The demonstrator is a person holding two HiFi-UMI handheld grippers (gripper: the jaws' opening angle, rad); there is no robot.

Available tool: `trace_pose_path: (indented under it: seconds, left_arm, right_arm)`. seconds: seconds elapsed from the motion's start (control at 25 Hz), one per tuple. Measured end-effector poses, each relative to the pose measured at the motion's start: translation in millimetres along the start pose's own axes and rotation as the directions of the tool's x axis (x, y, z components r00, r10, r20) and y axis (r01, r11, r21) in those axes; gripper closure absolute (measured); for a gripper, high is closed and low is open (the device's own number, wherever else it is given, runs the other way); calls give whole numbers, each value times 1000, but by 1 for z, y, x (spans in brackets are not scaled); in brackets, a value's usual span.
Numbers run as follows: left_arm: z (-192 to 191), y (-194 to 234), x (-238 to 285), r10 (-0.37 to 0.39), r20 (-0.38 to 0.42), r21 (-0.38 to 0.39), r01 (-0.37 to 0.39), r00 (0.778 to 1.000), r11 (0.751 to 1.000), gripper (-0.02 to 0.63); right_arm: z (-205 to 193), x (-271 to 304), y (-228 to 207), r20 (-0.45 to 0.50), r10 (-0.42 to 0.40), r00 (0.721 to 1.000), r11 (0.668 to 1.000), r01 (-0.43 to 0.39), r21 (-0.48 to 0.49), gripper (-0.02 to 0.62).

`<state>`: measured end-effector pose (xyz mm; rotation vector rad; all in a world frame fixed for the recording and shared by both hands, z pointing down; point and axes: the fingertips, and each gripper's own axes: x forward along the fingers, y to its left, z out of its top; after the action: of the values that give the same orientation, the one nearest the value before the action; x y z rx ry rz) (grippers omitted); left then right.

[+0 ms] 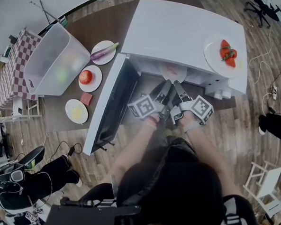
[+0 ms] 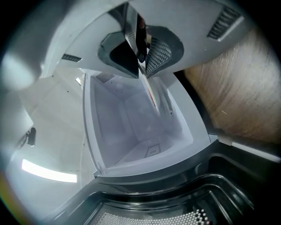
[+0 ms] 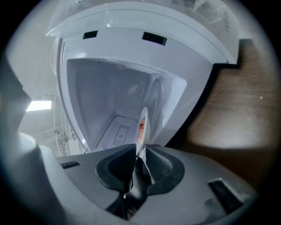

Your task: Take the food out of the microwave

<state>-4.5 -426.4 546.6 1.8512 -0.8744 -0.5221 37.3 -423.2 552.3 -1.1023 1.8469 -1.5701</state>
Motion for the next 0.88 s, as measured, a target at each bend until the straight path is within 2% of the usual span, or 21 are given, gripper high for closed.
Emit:
trace_pose_path:
  seconds: [0.16,0.36,0.68,0.88]
  left_arm:
    - [-1,-2,0,0,0,5,0,1000,1000,555]
    - [-1,0,-1,9,-4,16,-9,1000,1000,552]
    - [1,3,1,78,-13,177,-75,997,981,508]
    - [0,1,0,71,-12,161,-68,997,985,512]
  right_arm:
    - [9,3,-6,23,-28,999,998,27,55,525]
    - [8,5,-6,18,-31,999,997,29,73,535]
    - [12,7,-5,47,0,999,993,-5,116,554]
    - [12,5,-3,50,9,999,994,-14,105,558]
